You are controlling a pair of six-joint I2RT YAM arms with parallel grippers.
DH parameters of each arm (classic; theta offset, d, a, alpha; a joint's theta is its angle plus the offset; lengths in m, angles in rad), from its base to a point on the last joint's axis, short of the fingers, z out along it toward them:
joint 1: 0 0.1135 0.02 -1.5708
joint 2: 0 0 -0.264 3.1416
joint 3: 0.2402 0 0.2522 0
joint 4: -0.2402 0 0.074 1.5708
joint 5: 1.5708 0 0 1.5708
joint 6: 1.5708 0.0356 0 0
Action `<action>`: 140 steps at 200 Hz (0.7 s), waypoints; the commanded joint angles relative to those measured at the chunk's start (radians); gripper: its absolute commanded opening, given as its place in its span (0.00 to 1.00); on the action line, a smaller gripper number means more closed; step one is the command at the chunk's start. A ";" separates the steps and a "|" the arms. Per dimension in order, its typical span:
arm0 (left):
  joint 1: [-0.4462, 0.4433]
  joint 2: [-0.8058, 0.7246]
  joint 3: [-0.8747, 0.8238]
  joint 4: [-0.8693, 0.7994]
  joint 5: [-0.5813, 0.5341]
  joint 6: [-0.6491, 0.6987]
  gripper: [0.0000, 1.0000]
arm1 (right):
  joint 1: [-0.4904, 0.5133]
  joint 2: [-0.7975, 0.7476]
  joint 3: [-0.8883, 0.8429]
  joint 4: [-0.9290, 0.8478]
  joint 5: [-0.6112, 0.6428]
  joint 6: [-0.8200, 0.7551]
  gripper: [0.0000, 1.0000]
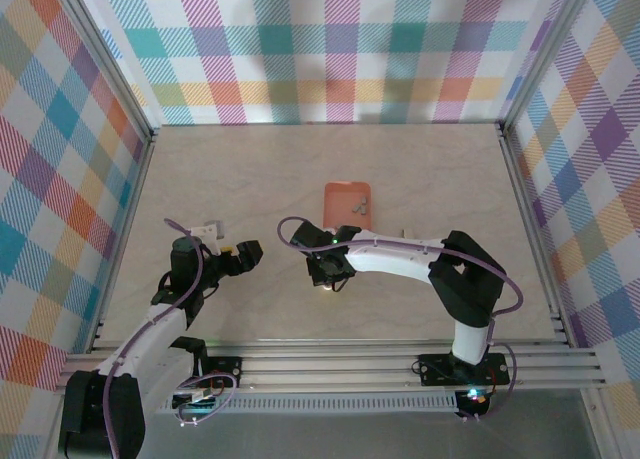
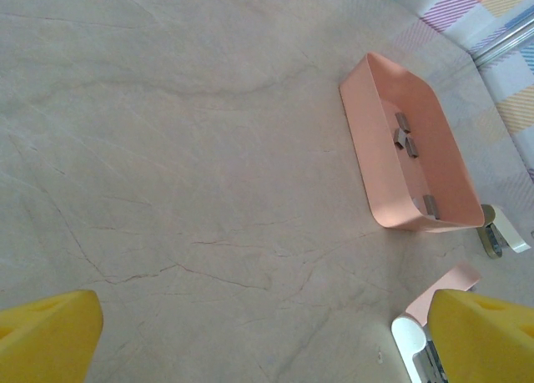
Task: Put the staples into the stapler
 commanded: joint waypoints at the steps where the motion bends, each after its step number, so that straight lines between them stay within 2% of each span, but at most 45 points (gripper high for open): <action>1: -0.011 0.001 0.000 -0.008 0.001 0.019 1.00 | 0.006 0.016 0.026 -0.028 0.024 0.014 0.13; 140: -0.011 0.001 0.000 -0.005 0.000 0.020 1.00 | 0.007 0.034 0.029 -0.015 0.010 0.014 0.13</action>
